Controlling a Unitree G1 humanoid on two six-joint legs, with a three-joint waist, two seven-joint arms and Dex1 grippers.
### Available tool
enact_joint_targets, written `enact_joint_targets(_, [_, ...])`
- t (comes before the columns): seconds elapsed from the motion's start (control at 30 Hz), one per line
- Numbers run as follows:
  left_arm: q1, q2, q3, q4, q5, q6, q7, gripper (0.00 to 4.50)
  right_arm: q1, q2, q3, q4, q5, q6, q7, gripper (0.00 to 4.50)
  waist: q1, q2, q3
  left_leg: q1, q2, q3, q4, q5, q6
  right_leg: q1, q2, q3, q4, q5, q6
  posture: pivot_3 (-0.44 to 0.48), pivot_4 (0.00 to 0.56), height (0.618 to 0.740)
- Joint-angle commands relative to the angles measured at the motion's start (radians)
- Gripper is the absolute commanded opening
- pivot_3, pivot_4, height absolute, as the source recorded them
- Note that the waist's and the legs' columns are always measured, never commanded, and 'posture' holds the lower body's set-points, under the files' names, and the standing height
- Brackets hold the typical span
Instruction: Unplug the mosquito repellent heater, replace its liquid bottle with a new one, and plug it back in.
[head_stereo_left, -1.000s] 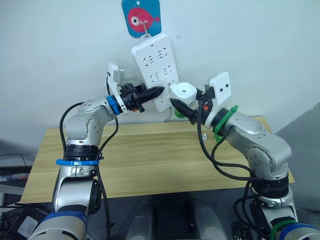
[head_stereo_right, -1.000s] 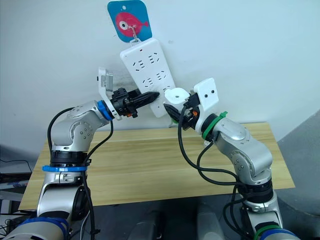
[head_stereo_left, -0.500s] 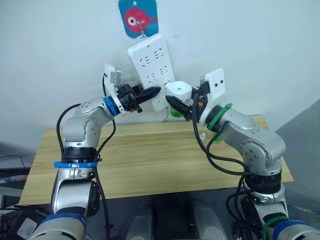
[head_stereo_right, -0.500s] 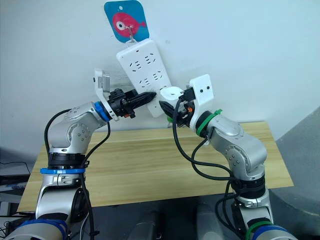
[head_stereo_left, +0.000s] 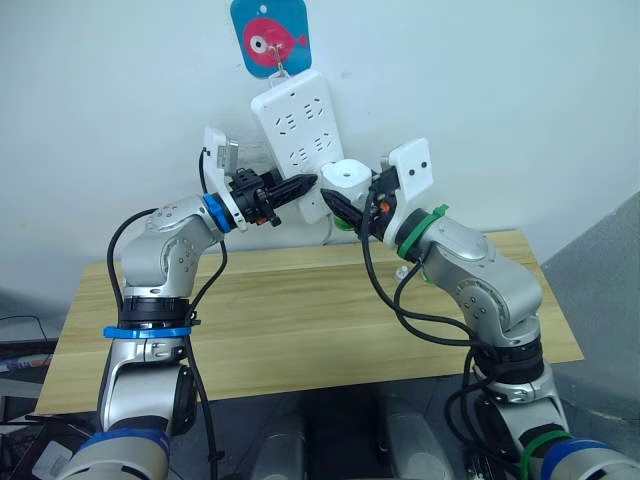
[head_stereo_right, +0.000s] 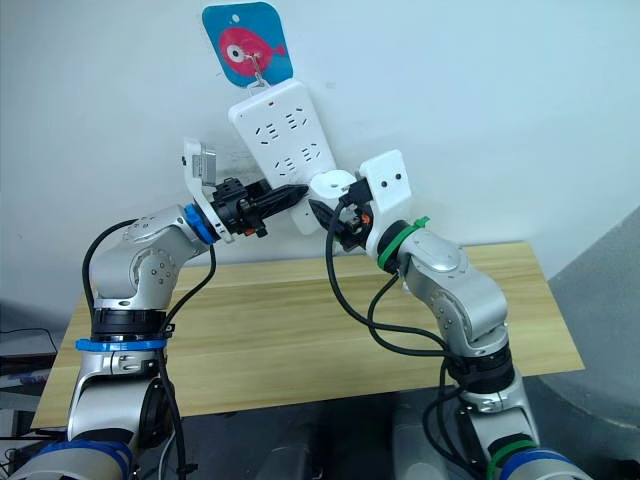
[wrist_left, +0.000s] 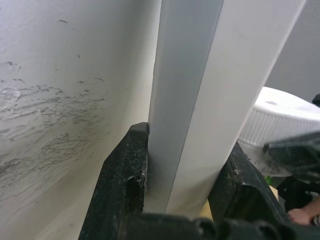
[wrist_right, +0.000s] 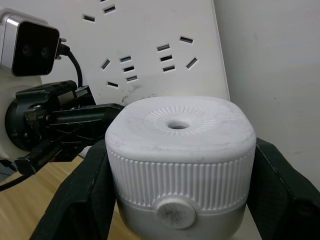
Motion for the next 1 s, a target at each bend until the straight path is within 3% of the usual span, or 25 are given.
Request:
enact_joint_targets(0.03, [0.003, -0.025, -0.046, -0.081, -0.045, 0.01, -0.059, 1.32, -0.049, -0.014, 0.025, 0.003, -0.021, -0.032, 0.02, 3.07, 0.0, 0.0, -0.001, 0.0, 0.0, 0.0, 0.0, 0.0, 0.0, 0.0, 0.0, 0.0, 0.0, 0.0, 0.0, -0.136, 0.195, 0.74])
enact_joint_targets(0.3, [0.011, -0.03, -0.053, -0.086, -0.035, 0.001, -0.069, 1.32, -0.096, -0.042, 0.076, 0.084, -0.085, -0.117, 0.072, 3.07, -0.004, 0.0, -0.003, 0.0, 0.0, 0.001, 0.0, 0.0, 0.0, 0.0, 0.0, 0.0, 0.001, 0.0, 0.0, -0.133, 0.197, 0.74])
enact_joint_targets(0.47, [0.018, -0.032, -0.053, -0.087, -0.022, -0.005, -0.076, 1.32, -0.116, -0.023, 0.018, 0.127, -0.032, -0.054, 0.089, 3.07, -0.005, 0.0, -0.005, 0.001, 0.0, 0.001, 0.0, 0.001, -0.001, 0.0, 0.0, 0.001, 0.001, 0.0, 0.0, -0.133, 0.199, 0.74])
enact_joint_targets(0.83, [0.007, -0.039, -0.047, -0.055, -0.004, -0.025, -0.075, 1.32, -0.094, -0.048, 0.04, 0.1, -0.076, -0.098, 0.103, 3.07, -0.005, 0.0, -0.005, 0.001, 0.0, 0.001, 0.0, 0.001, -0.001, 0.0, 0.0, 0.001, 0.001, 0.0, 0.0, -0.146, 0.202, 0.74])
enact_joint_targets(0.97, [0.001, -0.046, -0.038, -0.04, 0.001, -0.033, -0.064, 1.32, -0.075, -0.058, 0.015, 0.065, -0.066, -0.088, 0.1, 4.41, 0.001, 0.0, -0.006, 0.001, 0.0, 0.0, 0.0, 0.001, -0.001, 0.0, 0.0, 0.001, 0.001, 0.0, 0.0, -0.149, 0.203, 0.74])
enact_joint_targets(1.0, [-0.003, -0.047, -0.037, -0.033, 0.006, -0.039, -0.063, 1.32, -0.066, -0.066, 0.011, 0.049, -0.06, -0.078, 0.105, 4.46, 0.002, 0.0, -0.007, 0.0, 0.0, -0.002, 0.0, 0.001, -0.001, 0.0, 0.0, 0.0, 0.0, 0.0, 0.0, -0.15, 0.205, 0.74])
